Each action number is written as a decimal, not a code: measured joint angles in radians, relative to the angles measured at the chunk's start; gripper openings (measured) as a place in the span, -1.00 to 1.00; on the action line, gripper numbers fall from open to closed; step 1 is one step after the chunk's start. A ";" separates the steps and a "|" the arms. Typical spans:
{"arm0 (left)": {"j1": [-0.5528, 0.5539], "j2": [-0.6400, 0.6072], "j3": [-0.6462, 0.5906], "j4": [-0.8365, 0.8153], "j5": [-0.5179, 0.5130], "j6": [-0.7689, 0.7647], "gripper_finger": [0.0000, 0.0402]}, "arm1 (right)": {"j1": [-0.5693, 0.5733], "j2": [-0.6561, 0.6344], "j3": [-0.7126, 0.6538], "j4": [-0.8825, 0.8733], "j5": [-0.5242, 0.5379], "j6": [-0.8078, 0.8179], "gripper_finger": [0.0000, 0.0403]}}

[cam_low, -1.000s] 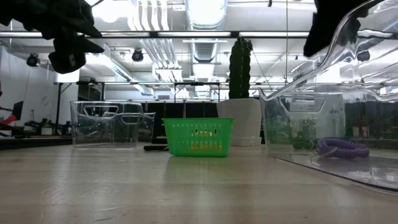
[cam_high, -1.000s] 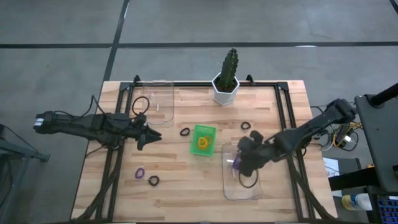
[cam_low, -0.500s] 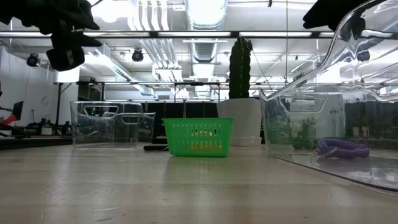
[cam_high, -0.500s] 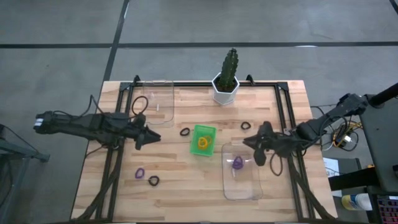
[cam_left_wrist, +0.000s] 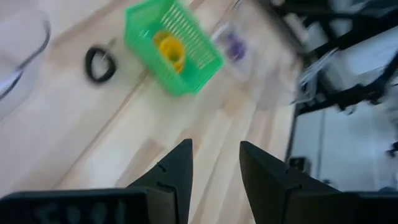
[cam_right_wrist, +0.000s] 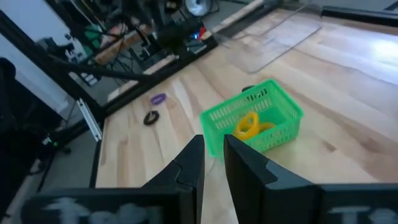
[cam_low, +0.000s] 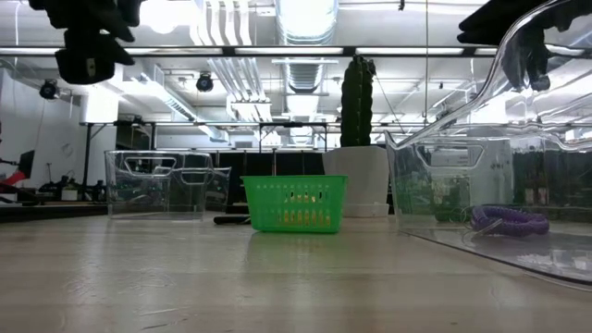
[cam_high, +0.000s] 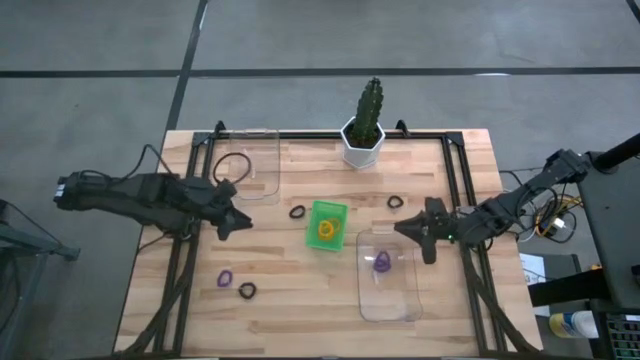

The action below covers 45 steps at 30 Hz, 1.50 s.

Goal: Sort spring keychains
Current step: Put the purple spring keychain into the right transparent bin

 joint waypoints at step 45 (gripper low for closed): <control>-0.492 0.565 0.167 -0.448 0.040 -0.653 -0.38 | 0.000 -0.534 -0.314 0.356 -0.184 -0.498 -0.72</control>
